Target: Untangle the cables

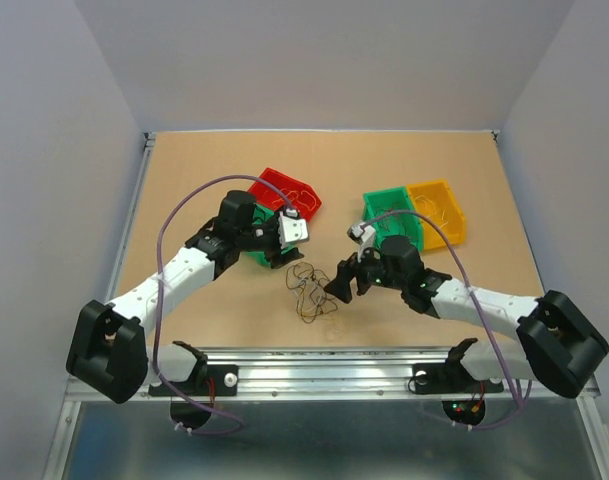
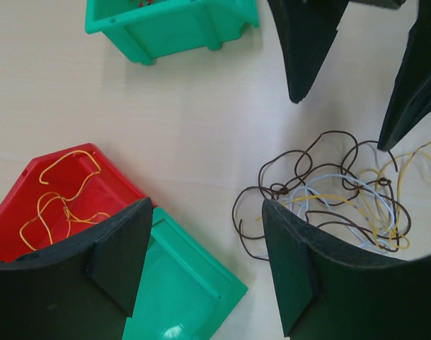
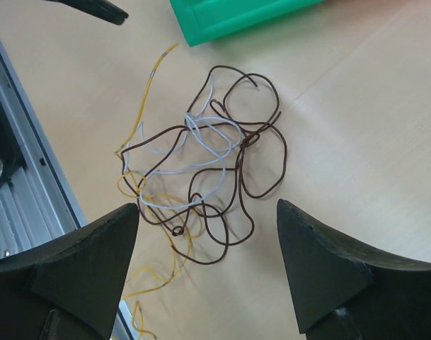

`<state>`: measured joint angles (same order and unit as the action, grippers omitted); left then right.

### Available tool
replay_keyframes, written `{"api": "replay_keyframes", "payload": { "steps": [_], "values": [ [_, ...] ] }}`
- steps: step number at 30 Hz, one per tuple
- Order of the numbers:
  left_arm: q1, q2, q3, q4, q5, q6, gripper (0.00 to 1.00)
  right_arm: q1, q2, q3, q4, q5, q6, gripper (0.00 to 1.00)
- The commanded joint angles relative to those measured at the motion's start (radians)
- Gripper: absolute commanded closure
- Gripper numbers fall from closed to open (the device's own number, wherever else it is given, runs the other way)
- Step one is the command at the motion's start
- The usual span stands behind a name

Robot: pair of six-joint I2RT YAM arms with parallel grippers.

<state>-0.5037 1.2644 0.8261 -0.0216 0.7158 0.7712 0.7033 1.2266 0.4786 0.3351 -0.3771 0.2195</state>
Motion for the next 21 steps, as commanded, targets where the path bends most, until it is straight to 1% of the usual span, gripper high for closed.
{"api": "replay_keyframes", "payload": {
  "steps": [1,8,10,11,13,14,16,17,19,21],
  "values": [
    [-0.007,-0.04,-0.001,-0.012,0.044,0.027,0.26,0.047,0.08,0.106,-0.065,0.092,-0.048,0.18],
    [-0.009,-0.042,-0.013,0.012,0.033,0.017,0.26,0.05,0.276,0.219,-0.07,0.158,-0.058,0.28],
    [-0.009,-0.052,-0.019,0.015,0.03,0.01,0.26,0.051,0.319,0.25,-0.08,0.185,-0.057,0.33],
    [-0.009,-0.054,-0.021,0.015,0.028,0.01,0.26,0.053,0.329,0.258,-0.094,0.191,-0.057,0.44],
    [-0.007,-0.062,-0.024,0.017,0.03,0.007,0.26,0.053,0.333,0.264,-0.108,0.195,-0.058,0.61],
    [-0.009,-0.062,-0.024,0.017,0.034,0.007,0.26,0.055,0.318,0.256,-0.11,0.175,-0.066,0.77],
    [-0.009,-0.06,-0.025,0.017,0.036,0.007,0.26,0.058,0.289,0.239,-0.108,0.149,-0.077,0.92],
    [-0.009,-0.059,-0.025,0.017,0.039,0.007,0.26,0.059,0.24,0.218,-0.101,0.126,-0.081,0.99],
    [-0.009,-0.059,-0.025,0.017,0.047,0.004,0.26,0.061,0.177,0.18,-0.07,0.1,-0.08,1.0],
    [-0.009,-0.059,-0.031,0.049,0.059,-0.003,0.26,0.061,0.064,0.112,-0.001,0.057,-0.066,0.99]
  ]
}}
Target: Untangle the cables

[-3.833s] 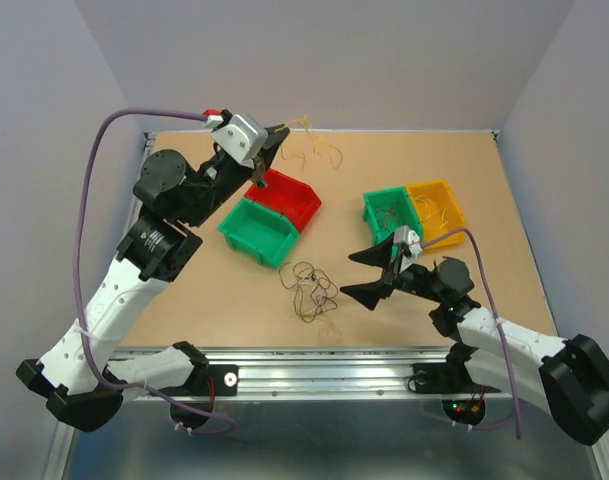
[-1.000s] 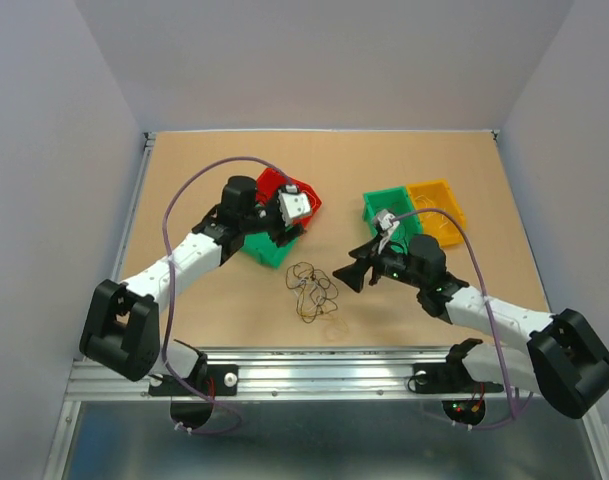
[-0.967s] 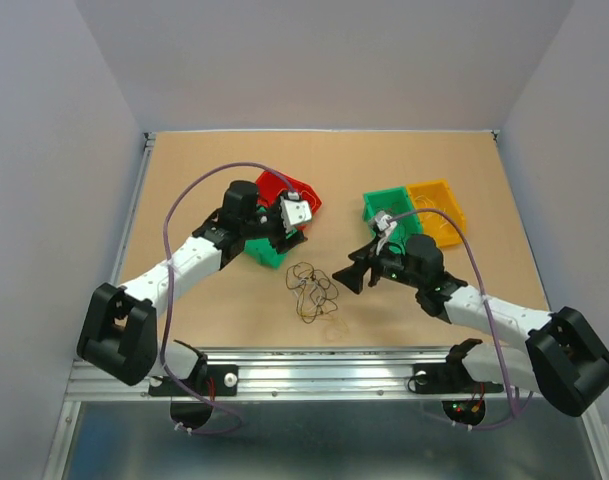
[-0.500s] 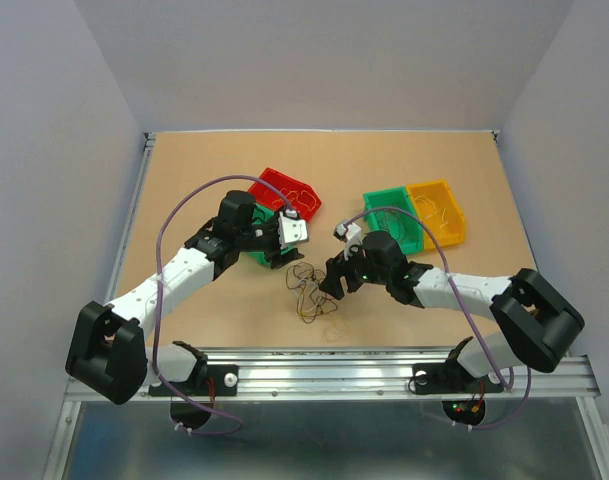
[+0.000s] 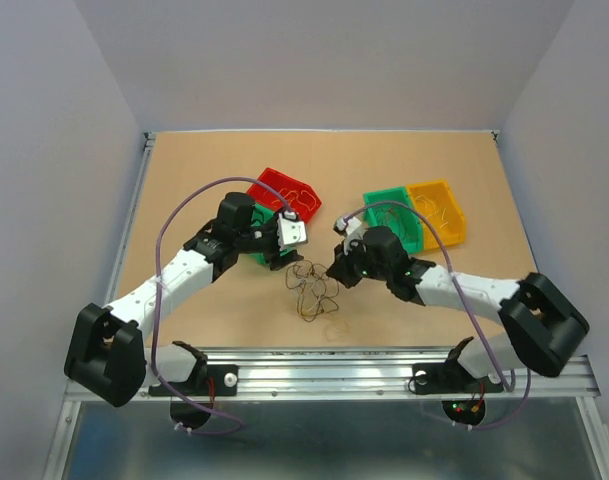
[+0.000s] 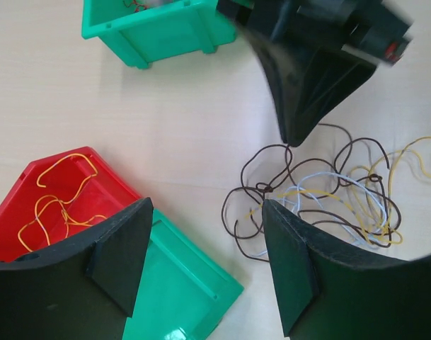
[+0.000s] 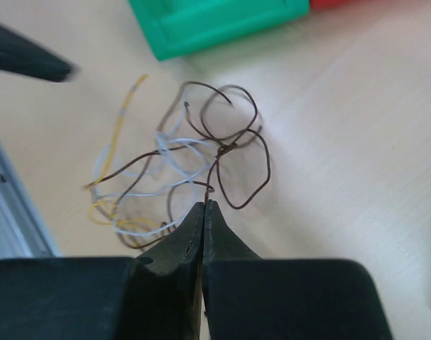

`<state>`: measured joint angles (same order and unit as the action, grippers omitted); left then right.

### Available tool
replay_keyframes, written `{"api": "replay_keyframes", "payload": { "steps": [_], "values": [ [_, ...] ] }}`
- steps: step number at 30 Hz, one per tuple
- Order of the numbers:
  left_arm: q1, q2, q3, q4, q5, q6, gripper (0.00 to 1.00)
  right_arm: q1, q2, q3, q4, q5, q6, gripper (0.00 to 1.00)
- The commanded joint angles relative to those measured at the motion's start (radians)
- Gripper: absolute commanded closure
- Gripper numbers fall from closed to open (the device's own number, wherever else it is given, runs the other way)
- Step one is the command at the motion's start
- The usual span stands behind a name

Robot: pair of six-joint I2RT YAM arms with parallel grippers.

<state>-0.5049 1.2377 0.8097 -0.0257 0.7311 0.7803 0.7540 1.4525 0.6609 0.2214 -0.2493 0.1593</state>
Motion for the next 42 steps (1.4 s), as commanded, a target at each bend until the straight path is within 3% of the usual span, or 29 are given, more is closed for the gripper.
{"api": "replay_keyframes", "payload": {
  "steps": [1,7,14,26,35,39,41,42],
  "values": [
    [-0.007,-0.032,-0.017,0.059,0.051,-0.016,0.26,0.011,-0.203,-0.09,0.133,-0.083,-0.003,0.99],
    [-0.007,-0.067,-0.059,0.231,0.103,-0.157,0.26,0.01,-0.502,-0.233,0.251,-0.087,0.04,0.99],
    [-0.011,-0.086,-0.044,0.302,0.278,-0.286,0.26,0.01,-0.655,-0.308,0.325,-0.111,0.063,0.99],
    [-0.072,-0.087,-0.06,0.299,0.346,-0.274,0.25,0.01,-0.577,-0.29,0.407,-0.174,0.095,1.0],
    [-0.141,0.017,-0.017,0.254,0.312,-0.25,0.29,0.01,-0.535,-0.291,0.47,-0.185,0.111,0.99],
    [-0.179,0.051,0.005,0.207,0.28,-0.216,0.53,0.01,-0.534,-0.294,0.483,-0.185,0.115,1.0],
    [-0.193,0.065,0.025,0.173,0.274,-0.196,0.78,0.013,-0.535,-0.297,0.486,-0.188,0.114,0.99],
    [-0.196,0.066,0.029,0.159,0.272,-0.191,0.99,0.011,-0.535,-0.297,0.487,-0.188,0.115,0.99]
  ]
}}
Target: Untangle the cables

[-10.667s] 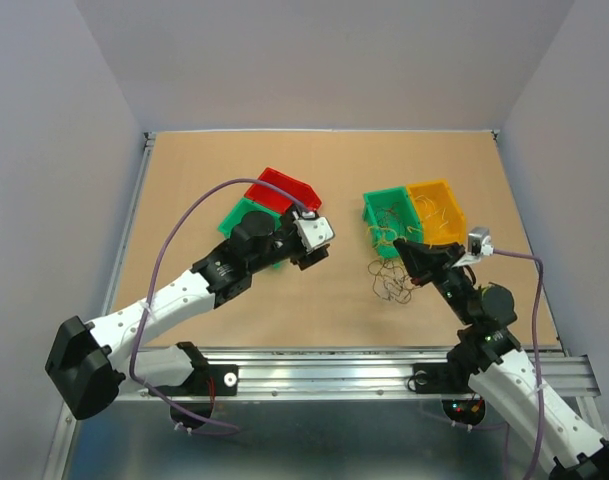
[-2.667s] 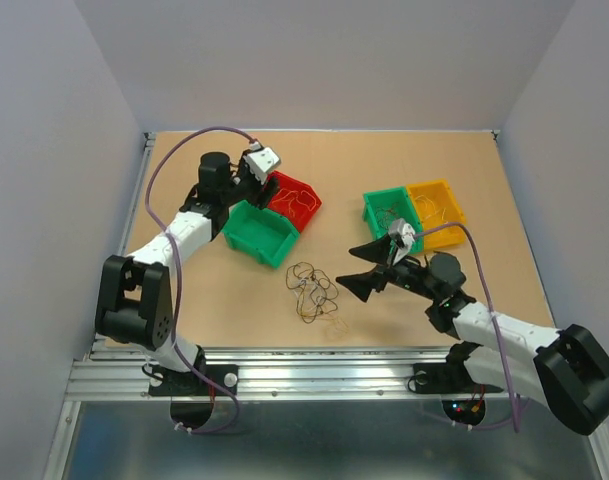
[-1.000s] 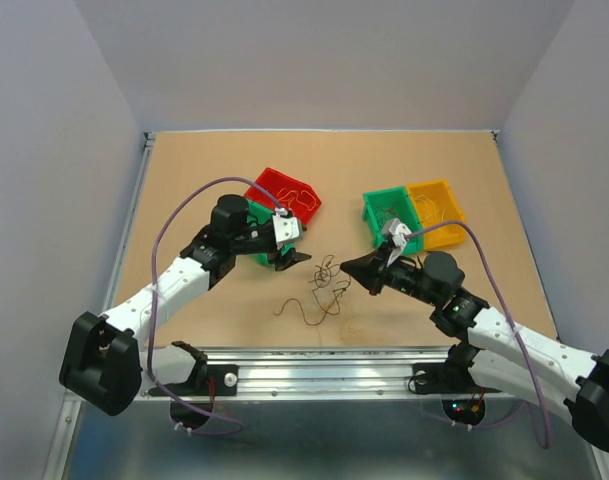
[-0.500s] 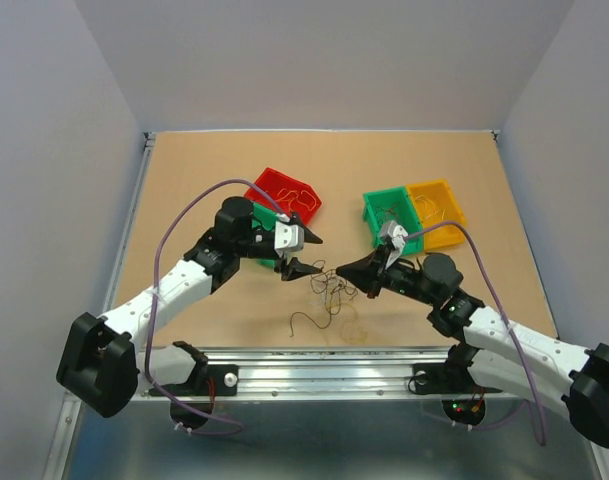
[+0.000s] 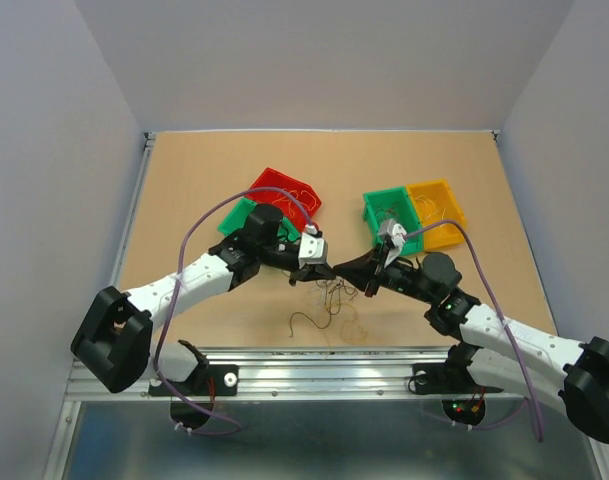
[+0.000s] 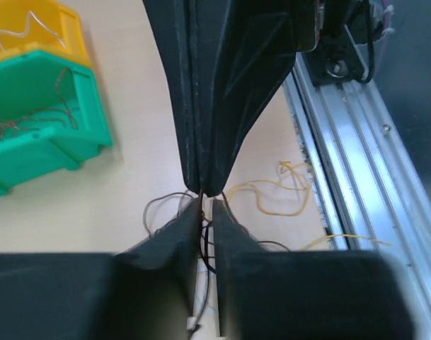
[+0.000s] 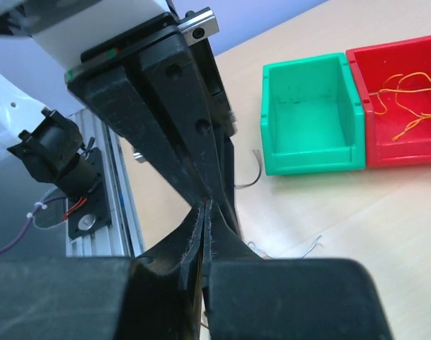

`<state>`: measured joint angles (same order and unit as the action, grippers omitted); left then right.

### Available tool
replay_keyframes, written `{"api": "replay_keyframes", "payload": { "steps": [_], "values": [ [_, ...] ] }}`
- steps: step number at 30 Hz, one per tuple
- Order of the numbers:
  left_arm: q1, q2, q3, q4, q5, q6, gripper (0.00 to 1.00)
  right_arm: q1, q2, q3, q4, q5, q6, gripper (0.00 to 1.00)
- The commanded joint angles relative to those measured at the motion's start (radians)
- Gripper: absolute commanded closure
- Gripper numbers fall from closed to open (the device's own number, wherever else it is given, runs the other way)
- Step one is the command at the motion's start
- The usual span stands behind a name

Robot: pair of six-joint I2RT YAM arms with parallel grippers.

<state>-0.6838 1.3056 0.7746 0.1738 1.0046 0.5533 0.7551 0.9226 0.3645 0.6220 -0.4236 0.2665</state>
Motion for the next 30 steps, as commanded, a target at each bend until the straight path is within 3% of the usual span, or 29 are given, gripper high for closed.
{"api": "replay_keyframes", "payload": {
  "steps": [1,2,5,11,15,23,29,30],
  "values": [
    [-0.017,-0.005,0.068,-0.04,-0.001,0.036,1.0,0.012,-0.007,-0.002,0.085,-0.012,0.005,0.98],
    [-0.016,-0.009,0.069,-0.043,-0.014,0.034,1.0,0.012,-0.008,-0.004,0.087,-0.007,0.0,0.93],
    [-0.016,-0.055,0.065,-0.04,-0.059,0.024,1.0,0.012,-0.024,-0.019,0.09,0.028,-0.01,0.56],
    [0.038,-0.207,0.09,0.006,-0.158,-0.107,1.0,0.01,-0.08,-0.081,0.126,0.115,-0.056,0.21],
    [0.049,-0.299,0.163,-0.005,-0.193,-0.164,1.0,0.012,-0.058,-0.105,0.177,0.121,-0.084,0.06],
    [0.049,-0.264,0.461,-0.031,-0.173,-0.369,1.0,0.01,0.201,-0.036,0.369,-0.001,-0.047,0.08],
    [0.05,-0.209,0.649,-0.019,-0.233,-0.461,1.0,0.012,0.441,0.089,0.369,-0.012,-0.05,0.45],
    [0.05,-0.2,0.713,-0.02,-0.245,-0.48,1.0,0.012,0.456,0.099,0.369,-0.018,-0.049,0.58]
  ]
}}
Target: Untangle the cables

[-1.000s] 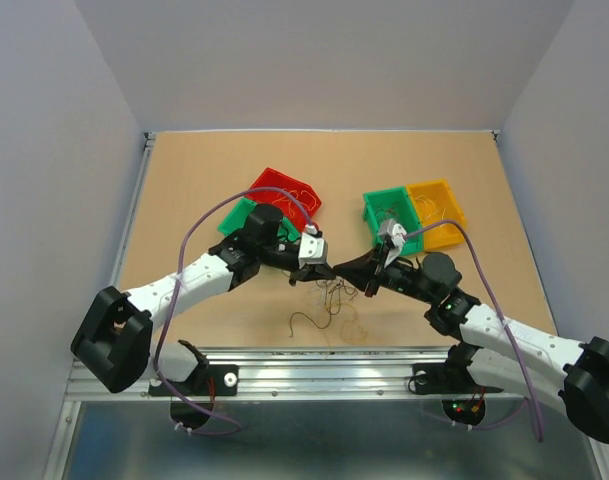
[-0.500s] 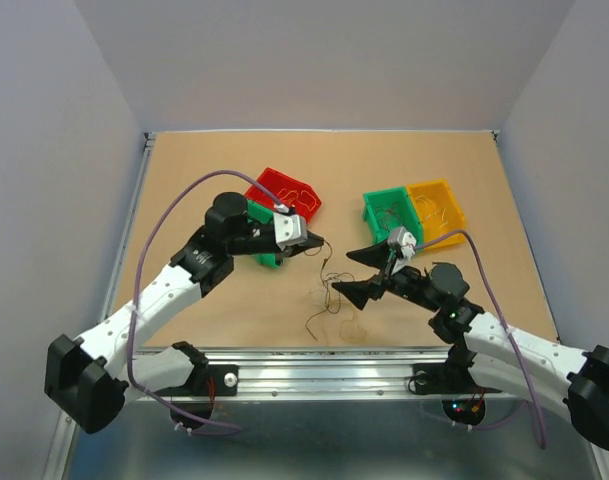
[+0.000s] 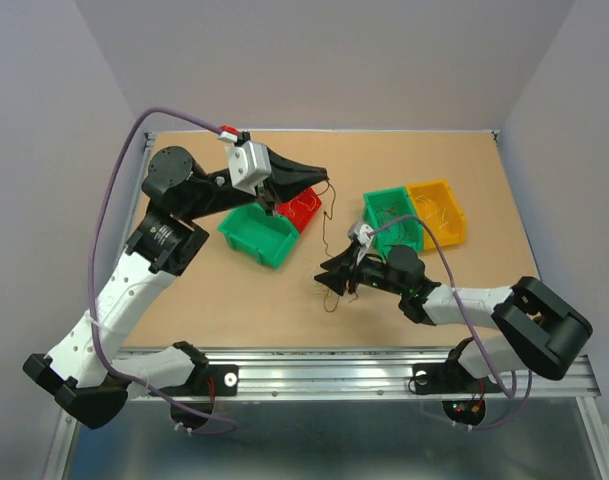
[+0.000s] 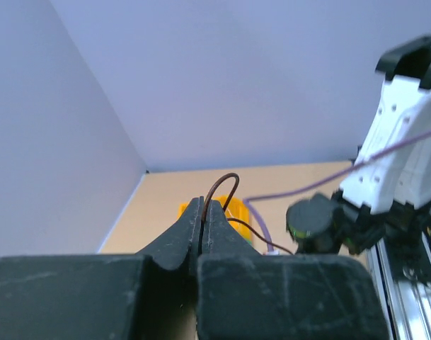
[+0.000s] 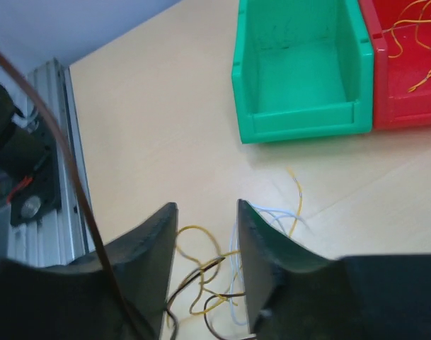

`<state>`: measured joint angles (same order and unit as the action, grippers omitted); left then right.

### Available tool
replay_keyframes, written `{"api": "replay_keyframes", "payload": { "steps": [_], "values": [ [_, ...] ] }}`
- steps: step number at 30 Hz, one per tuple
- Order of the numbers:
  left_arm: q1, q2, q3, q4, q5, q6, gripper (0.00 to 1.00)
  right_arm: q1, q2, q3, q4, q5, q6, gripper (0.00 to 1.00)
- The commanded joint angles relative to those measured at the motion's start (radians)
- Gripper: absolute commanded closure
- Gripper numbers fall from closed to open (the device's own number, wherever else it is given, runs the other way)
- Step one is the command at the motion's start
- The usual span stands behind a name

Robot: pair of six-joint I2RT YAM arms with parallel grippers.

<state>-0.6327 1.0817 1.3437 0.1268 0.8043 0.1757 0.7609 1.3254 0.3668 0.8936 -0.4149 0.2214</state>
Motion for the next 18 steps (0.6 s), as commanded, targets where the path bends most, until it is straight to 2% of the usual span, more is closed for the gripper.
{"api": "replay_keyframes", "payload": {
  "steps": [1,5,8,11,13,15,16,18],
  "values": [
    [-0.001,0.043,0.211,0.016,-0.094,-0.107,1.0,0.006,0.073,0.106,0.097,-0.028,-0.004,0.61],
    [-0.002,0.063,0.327,0.019,-0.244,-0.096,1.0,0.006,0.069,0.1,0.096,-0.033,-0.008,0.61],
    [-0.001,0.073,0.419,0.048,-0.46,-0.043,1.0,0.006,0.035,0.077,0.085,-0.025,-0.02,0.59],
    [-0.001,0.144,0.608,-0.03,-0.598,0.007,1.0,0.006,0.011,0.066,0.058,-0.025,-0.034,0.56],
    [-0.001,0.175,0.718,-0.056,-0.616,0.016,1.0,0.006,0.001,0.064,0.051,-0.019,-0.039,0.56],
    [-0.001,0.201,0.727,-0.073,-0.606,0.015,1.0,0.006,-0.005,0.063,0.048,-0.016,-0.039,0.55],
    [-0.001,0.202,0.71,-0.076,-0.608,0.013,1.0,0.006,-0.014,0.057,0.048,-0.007,-0.039,0.45],
    [-0.001,0.192,0.625,-0.067,-0.623,0.027,1.0,0.006,-0.029,0.047,0.048,0.014,-0.039,0.41]
  ]
}}
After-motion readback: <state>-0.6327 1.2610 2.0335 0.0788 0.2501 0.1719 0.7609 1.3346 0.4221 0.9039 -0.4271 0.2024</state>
